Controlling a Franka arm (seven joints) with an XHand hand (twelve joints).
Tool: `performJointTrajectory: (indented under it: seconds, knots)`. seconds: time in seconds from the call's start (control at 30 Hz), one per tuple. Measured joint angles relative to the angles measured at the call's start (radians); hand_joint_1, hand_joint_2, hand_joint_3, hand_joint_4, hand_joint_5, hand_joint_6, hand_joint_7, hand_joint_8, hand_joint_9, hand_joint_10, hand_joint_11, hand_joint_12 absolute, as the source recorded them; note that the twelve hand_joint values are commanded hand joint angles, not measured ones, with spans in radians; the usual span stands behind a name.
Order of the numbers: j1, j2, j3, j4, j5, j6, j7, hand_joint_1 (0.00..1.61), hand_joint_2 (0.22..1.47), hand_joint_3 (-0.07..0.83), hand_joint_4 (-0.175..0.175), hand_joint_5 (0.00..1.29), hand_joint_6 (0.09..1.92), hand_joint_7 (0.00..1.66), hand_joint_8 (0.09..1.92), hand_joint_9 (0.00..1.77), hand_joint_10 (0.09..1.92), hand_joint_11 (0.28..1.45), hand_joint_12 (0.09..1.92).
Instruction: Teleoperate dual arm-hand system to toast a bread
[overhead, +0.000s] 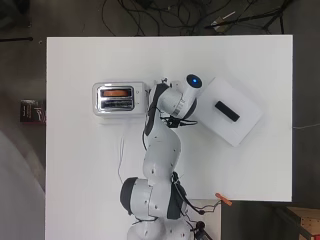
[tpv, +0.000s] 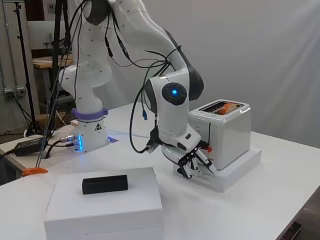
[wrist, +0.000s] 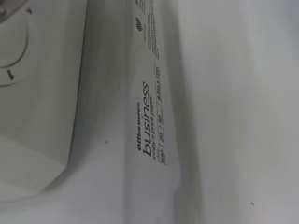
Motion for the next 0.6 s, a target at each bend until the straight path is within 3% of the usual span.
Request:
performJointTrajectory:
  seconds: [0.17, 0.23, 0.27, 0.3, 0.37, 0.4, 0.43, 0.47, 0.5, 0.53, 0.6]
  knots:
    - [-0.028, 0.049, 0.021, 0.040, 0.006, -0.021, 0.034, 0.14, 1.21, -0.004, -0.102, 0.35, 0.09, 1.34, 1.92, 1.56, 1.92, 1.10, 1.92]
    - [-0.025, 0.047, 0.039, 0.064, -0.013, -0.018, 0.093, 0.08, 1.19, -0.003, -0.079, 0.45, 0.09, 1.35, 1.92, 1.57, 1.92, 1.12, 1.92]
    - [-0.024, 0.034, 0.044, 0.071, -0.019, -0.011, 0.120, 0.07, 1.19, -0.003, 0.003, 0.66, 0.09, 1.36, 1.92, 1.56, 1.92, 1.12, 1.92]
    - [-0.024, 0.011, 0.050, 0.077, -0.023, -0.005, 0.139, 0.06, 1.16, -0.008, 0.021, 0.72, 0.10, 1.33, 1.92, 1.55, 1.92, 1.11, 1.92]
    - [-0.025, -0.065, 0.065, 0.097, -0.052, -0.013, 0.122, 0.03, 1.11, -0.011, -0.060, 0.45, 0.09, 1.07, 1.92, 1.35, 1.92, 0.87, 1.81]
    - [-0.024, -0.090, 0.073, 0.099, -0.073, -0.011, 0.105, 0.02, 1.09, -0.009, -0.081, 0.36, 0.09, 0.92, 1.92, 1.20, 1.92, 0.73, 1.65]
    - [-0.023, -0.112, 0.083, 0.097, -0.103, 0.001, 0.091, 0.01, 1.07, -0.007, -0.087, 0.31, 0.09, 0.80, 1.86, 1.05, 1.86, 0.64, 1.33]
    - [-0.023, -0.135, 0.096, 0.088, -0.139, 0.021, 0.086, 0.00, 1.05, -0.005, -0.085, 0.27, 0.09, 0.73, 1.75, 0.97, 1.78, 0.62, 1.01]
    - [-0.025, -0.165, 0.111, 0.069, -0.180, 0.049, 0.094, 0.00, 1.03, -0.004, -0.078, 0.25, 0.09, 0.71, 1.66, 0.93, 1.72, 0.63, 0.82]
    - [-0.026, -0.204, 0.128, 0.044, -0.223, 0.076, 0.120, 0.00, 1.02, -0.002, -0.072, 0.25, 0.09, 0.71, 1.64, 0.93, 1.70, 0.64, 0.79]
    - [-0.033, -0.327, 0.163, -0.031, -0.319, 0.133, 0.216, 0.00, 1.03, 0.000, -0.068, 0.26, 0.09, 0.73, 1.65, 0.97, 1.73, 0.62, 1.12]
